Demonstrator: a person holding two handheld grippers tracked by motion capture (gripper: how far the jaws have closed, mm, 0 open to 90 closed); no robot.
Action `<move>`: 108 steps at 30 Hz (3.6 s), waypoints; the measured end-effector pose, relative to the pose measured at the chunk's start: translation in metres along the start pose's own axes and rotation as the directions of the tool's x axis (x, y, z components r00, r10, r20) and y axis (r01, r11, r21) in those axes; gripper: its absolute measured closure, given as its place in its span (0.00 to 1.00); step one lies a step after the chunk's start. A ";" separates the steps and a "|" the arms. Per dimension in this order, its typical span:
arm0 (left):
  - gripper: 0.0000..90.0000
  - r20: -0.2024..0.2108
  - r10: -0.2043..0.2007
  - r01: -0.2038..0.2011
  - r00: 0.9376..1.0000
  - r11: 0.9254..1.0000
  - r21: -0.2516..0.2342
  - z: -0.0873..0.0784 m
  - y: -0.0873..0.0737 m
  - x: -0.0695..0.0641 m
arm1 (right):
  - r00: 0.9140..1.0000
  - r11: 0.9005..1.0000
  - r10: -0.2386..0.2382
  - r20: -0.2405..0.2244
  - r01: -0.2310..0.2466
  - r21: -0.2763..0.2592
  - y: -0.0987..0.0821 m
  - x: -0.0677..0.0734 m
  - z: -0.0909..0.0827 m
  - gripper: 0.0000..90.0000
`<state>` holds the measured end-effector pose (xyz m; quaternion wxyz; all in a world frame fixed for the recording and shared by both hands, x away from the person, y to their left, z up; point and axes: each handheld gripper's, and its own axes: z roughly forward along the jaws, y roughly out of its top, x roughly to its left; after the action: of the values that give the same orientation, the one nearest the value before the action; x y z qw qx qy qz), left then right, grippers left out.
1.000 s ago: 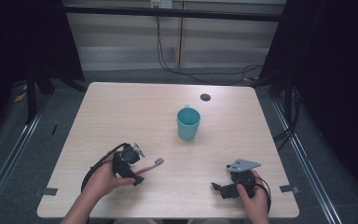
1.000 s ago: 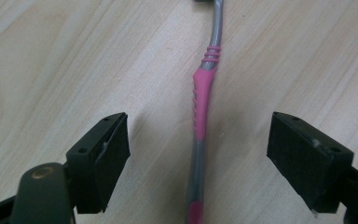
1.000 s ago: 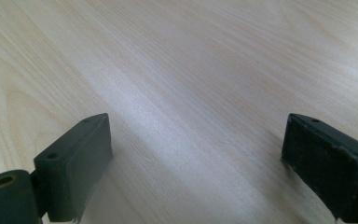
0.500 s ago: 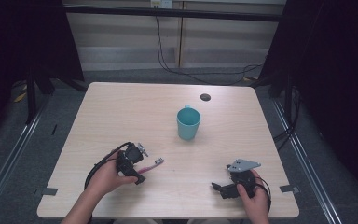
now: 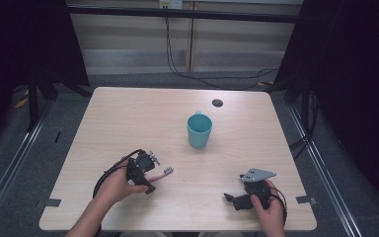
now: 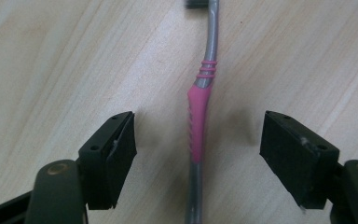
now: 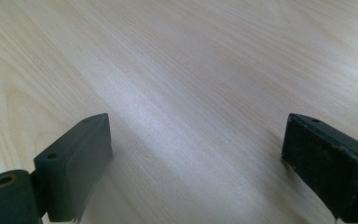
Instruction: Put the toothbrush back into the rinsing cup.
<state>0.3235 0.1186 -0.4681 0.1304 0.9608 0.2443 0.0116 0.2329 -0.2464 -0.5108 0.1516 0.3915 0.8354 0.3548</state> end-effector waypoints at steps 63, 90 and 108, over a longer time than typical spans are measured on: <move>0.89 0.026 0.011 -0.014 1.000 0.991 0.136 0.006 0.038 0.000 | 1.000 1.000 0.000 0.000 0.000 0.000 0.000 0.000 0.000 0.09; 0.90 0.052 -0.052 0.056 0.997 0.995 -0.081 -0.035 0.031 0.013 | 1.000 1.000 0.000 0.000 0.000 0.001 0.000 0.000 0.000 0.09; 0.90 0.042 -0.102 0.110 0.994 0.957 -0.270 -0.054 0.033 0.019 | 1.000 1.000 -0.002 -0.001 0.002 -0.001 0.000 0.000 0.000 0.09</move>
<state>0.3504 0.1130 -0.4085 0.2647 0.9194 0.2898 0.0247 0.2331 -0.2467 -0.5108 0.1518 0.3906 0.8355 0.3554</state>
